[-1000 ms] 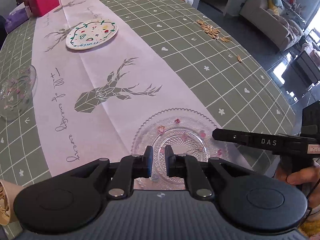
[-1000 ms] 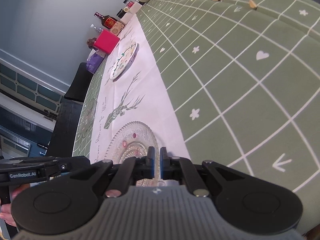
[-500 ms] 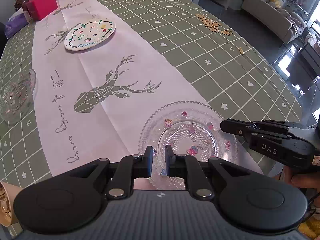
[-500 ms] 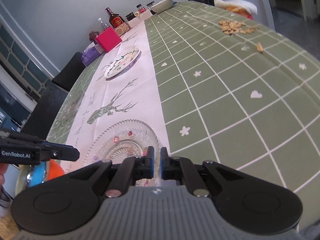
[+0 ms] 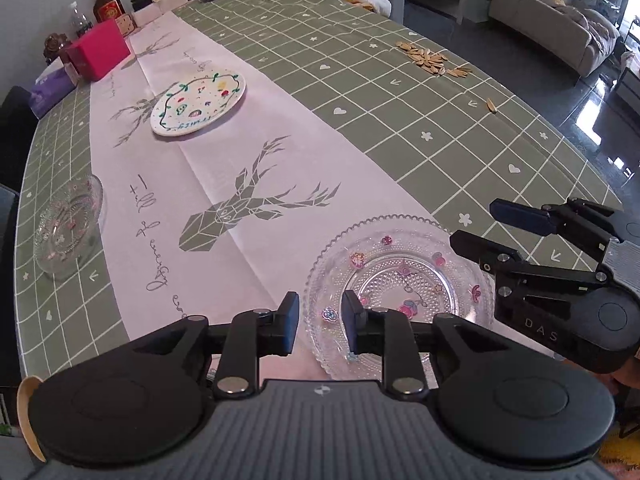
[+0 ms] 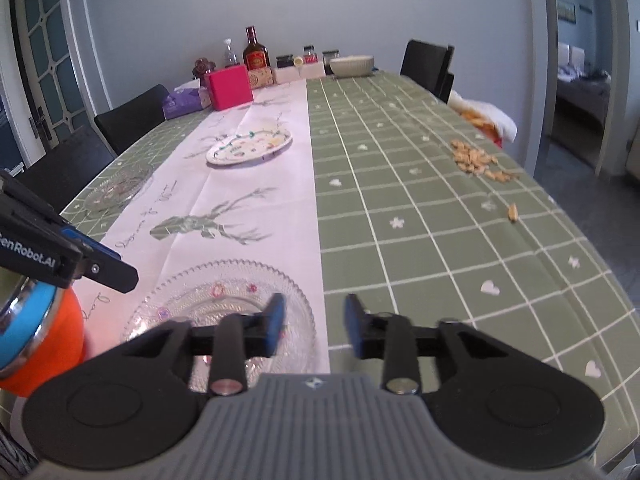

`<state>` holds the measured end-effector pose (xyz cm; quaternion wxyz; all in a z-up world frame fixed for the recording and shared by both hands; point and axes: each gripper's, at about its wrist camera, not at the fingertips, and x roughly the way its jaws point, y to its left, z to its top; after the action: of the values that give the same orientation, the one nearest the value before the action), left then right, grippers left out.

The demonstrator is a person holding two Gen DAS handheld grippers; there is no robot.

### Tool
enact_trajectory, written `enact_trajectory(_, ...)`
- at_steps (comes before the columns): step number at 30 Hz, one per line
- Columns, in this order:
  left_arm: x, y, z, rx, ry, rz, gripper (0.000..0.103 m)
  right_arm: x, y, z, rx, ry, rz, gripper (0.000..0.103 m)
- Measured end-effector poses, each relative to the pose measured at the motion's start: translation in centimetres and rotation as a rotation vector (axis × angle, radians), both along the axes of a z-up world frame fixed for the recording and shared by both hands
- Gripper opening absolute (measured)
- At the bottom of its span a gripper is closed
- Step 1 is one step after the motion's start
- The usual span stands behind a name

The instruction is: Organize plates and bowls

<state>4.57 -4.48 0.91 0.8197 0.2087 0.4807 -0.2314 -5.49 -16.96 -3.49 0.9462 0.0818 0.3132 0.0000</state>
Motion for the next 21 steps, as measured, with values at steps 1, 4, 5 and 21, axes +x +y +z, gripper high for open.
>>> enact_trajectory(1, -0.1, 0.0, 0.3, -0.002, -0.013, -0.003, 0.038, 0.0, 0.2, 0.3, -0.009, -0.012, 0.001, 0.055)
enact_trajectory(4, -0.3, 0.2, 1.0, -0.012, -0.043, 0.003, 0.050, 0.2, 1.0, 0.9, -0.041, -0.042, 0.008, 0.072)
enact_trajectory(5, -0.3, 0.3, 1.3, -0.009, -0.057, 0.011, 0.053, 0.2, 1.2, 1.1, -0.045, -0.050, 0.010, 0.076)
enact_trajectory(21, 3.5, 6.9, 4.9, -0.113, -0.209, 0.249, 0.071, 3.3, 5.4, 4.6, -0.065, -0.139, 0.099, 0.100)
